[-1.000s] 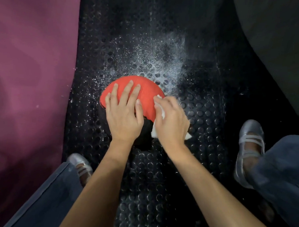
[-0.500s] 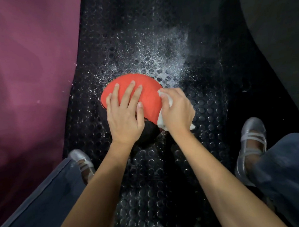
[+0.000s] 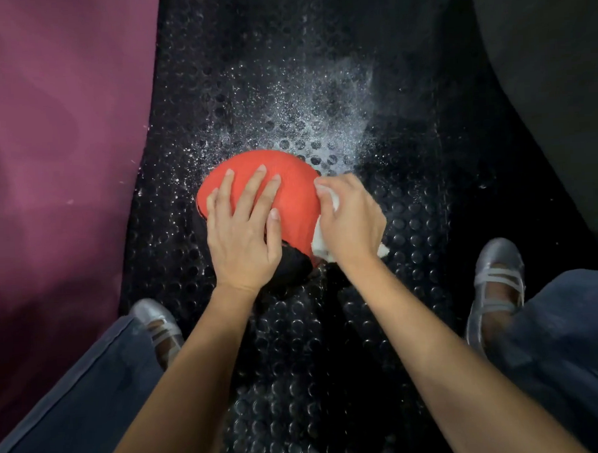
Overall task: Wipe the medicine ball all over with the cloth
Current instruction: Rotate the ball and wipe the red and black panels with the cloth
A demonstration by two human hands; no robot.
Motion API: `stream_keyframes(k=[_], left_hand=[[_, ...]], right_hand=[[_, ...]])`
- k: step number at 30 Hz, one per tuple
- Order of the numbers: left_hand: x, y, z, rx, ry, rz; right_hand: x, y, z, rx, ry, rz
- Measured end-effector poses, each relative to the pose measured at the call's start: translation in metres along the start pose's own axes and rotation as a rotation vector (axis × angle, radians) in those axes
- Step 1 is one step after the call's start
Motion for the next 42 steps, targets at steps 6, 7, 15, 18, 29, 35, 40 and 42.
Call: stream_keyframes(k=[6,7,15,18,29,35,40,42], left_hand=[[0.008,0.0,0.0,0.024,-0.001,-0.028],[0.007,0.001,0.0,0.019,0.003,-0.034],[0.007,-0.007,0.002,0.055,-0.005,-0.024],[0.004,0.004,0.0,0.032,-0.008,-0.043],[0.003,0.004,-0.002,0.029,-0.023,-0.037],[0.005,-0.002,0.001,0.037,-0.018,-0.038],[0.002,0.008,-0.003,0.01,-0.017,-0.041],[-0.002,0.011,-0.005,0.002,-0.022,-0.032]], right_hand=[[-0.013,0.02,-0.004,-0.056,-0.067,-0.177],[-0.017,0.023,-0.004,-0.049,-0.075,-0.21],[0.006,-0.002,-0.001,-0.059,0.027,0.017],[-0.015,0.013,-0.002,-0.015,-0.023,-0.156],[-0.018,-0.006,0.002,0.067,0.01,0.061],[0.015,-0.03,0.007,0.13,0.018,0.365],[-0.041,0.004,-0.001,0.065,-0.107,-0.016],[-0.036,-0.001,0.002,0.085,-0.084,0.04]])
Point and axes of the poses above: each hand's wrist, its own x-axis away from the middle knuckle, its own z-axis out of the back of the hand, y = z × x, the point moved 4 cm from there along -x, towards the middle knuckle, and after that the axes turned 2 degrees about -y, right-handed, at the moved point
